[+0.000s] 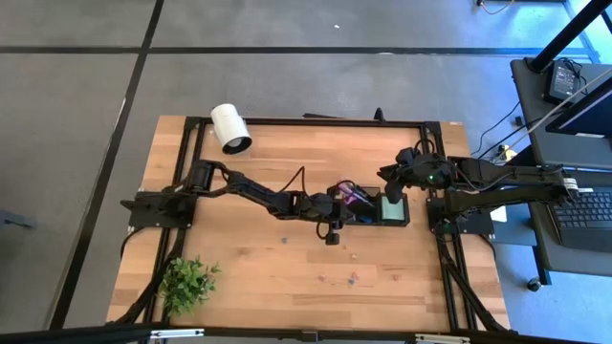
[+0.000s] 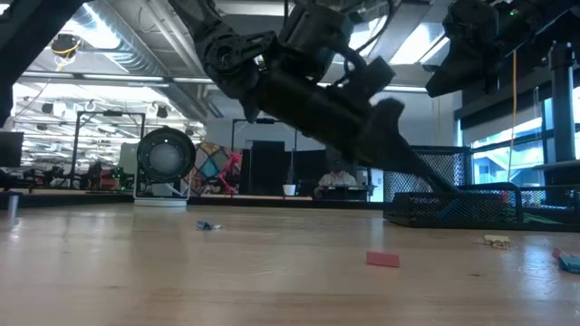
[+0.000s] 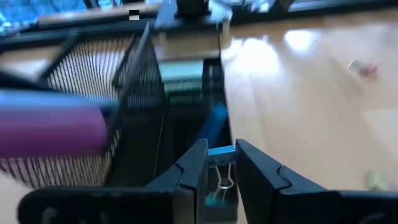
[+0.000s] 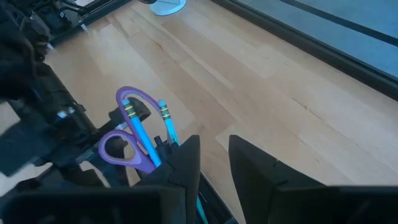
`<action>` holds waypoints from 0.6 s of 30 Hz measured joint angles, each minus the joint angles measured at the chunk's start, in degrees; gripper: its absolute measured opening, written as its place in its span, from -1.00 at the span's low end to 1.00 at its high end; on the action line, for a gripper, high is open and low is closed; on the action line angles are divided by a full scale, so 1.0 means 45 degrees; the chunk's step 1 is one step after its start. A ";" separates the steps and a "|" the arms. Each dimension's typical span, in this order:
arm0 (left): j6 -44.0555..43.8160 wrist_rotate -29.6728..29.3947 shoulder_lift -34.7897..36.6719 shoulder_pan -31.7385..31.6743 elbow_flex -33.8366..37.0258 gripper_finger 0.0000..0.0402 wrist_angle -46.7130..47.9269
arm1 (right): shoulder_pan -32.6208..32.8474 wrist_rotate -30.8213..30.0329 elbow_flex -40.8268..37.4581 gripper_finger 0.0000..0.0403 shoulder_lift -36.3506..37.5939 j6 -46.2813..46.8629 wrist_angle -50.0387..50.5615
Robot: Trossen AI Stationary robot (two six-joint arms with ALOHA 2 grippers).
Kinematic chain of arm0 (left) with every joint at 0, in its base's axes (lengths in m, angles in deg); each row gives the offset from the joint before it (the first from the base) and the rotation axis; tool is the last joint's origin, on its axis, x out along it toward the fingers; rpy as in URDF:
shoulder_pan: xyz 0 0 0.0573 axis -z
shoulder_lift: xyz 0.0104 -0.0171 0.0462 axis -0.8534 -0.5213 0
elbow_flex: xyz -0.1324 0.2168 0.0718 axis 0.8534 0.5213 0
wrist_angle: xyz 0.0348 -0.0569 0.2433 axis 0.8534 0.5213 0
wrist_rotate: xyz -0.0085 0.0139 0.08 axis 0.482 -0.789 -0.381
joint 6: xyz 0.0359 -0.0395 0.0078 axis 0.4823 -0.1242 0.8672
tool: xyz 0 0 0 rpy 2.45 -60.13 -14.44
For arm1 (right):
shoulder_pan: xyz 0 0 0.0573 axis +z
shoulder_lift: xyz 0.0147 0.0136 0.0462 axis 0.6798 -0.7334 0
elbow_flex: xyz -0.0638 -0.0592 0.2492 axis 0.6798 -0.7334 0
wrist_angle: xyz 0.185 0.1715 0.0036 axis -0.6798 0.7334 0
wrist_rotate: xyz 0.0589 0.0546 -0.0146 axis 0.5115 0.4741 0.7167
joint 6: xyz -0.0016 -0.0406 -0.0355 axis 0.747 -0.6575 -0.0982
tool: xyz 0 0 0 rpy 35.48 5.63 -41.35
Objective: Pick and place office supplies into organizer
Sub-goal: Put the blue binder clip into the black desk organizer
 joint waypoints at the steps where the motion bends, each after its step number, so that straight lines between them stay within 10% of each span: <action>1: 0.0003 -0.0076 -0.0019 0.0000 0.0000 -0.65 0.0110 | -0.0001 0.0000 0.0000 -0.55 0.0004 0.0006 0.0000; 18: 0.0000 -0.0916 -0.0452 0.0000 -0.0005 -0.65 0.0036 | 0.0003 0.0000 0.0000 -0.55 0.0000 0.0017 -0.0005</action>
